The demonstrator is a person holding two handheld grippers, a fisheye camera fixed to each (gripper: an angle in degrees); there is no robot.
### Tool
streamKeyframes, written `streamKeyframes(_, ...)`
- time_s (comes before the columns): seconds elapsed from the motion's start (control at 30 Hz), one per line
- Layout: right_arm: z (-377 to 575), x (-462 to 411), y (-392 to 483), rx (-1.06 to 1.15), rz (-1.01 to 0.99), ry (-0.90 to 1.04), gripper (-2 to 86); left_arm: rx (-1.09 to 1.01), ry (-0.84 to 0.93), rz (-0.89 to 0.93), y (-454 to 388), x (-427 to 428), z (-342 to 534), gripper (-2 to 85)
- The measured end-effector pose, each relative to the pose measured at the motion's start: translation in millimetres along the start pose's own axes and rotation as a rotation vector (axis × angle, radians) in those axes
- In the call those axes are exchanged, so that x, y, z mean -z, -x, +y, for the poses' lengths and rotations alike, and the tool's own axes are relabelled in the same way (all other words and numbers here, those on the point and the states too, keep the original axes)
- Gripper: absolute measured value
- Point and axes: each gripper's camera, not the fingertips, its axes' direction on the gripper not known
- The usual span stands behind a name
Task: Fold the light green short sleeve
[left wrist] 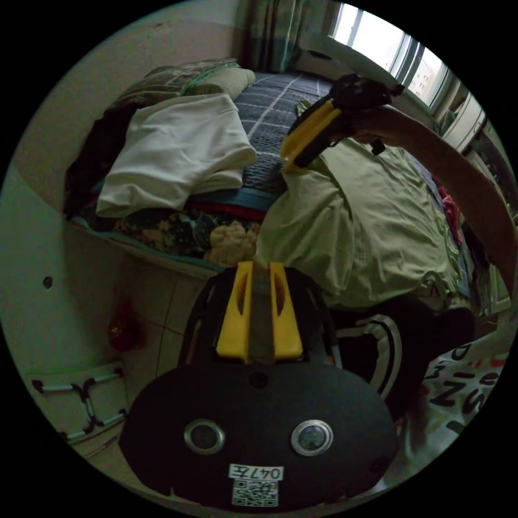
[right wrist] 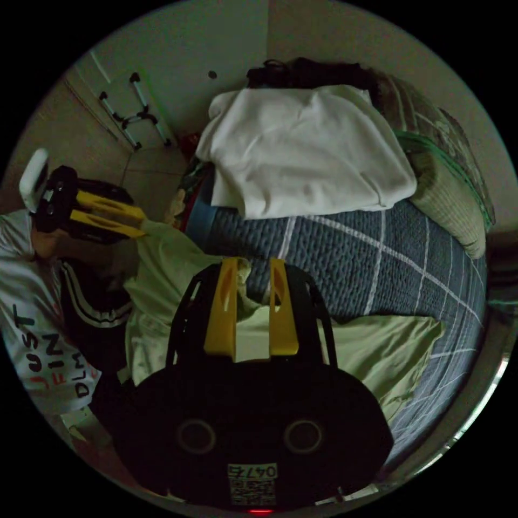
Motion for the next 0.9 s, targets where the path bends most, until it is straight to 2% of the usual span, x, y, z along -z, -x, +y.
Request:
streamKeyframes(0.2, 24.2, 16.0, 34.7, 0.081, 0.110, -0.049, 1.0, -0.017, 0.003, 0.076, -5.5, -11.4, -22.4, 12.0)
streamKeyframes(0.3, 41.3, 24.3, 43.9, 0.107, 0.135, -0.066, 0.9, -0.032, 0.031, 0.058, -15.9, -29.6, -29.4, 8.0)
streamKeyframes(0.4, 51.0, 37.6, 39.7, 0.094, 0.066, -0.074, 2.2, -0.021, 0.000, 0.049, -21.5, -33.5, -29.6, 1.4)
streamKeyframes(0.63, 50.2, 77.0, 18.0, -0.014, 0.027, -0.179, 2.8, -0.029, -0.008, 0.059, -38.7, -38.8, -34.6, -0.4)
streamKeyframes(0.73, 38.1, 67.4, 11.3, -0.029, -0.033, -0.088, 2.8, -0.033, -0.005, 0.051, -48.4, -43.4, -37.3, -0.5)
streamKeyframes(0.8, 31.9, 48.0, 16.2, 0.006, -0.075, 0.071, 2.6, -0.031, -0.004, 0.055, -52.9, -46.7, -38.2, -0.5)
streamKeyframes(0.9, 35.5, 45.7, 27.2, 0.036, -0.068, 0.139, 0.9, -0.021, -0.010, 0.067, -60.0, -50.4, -38.3, -0.4)
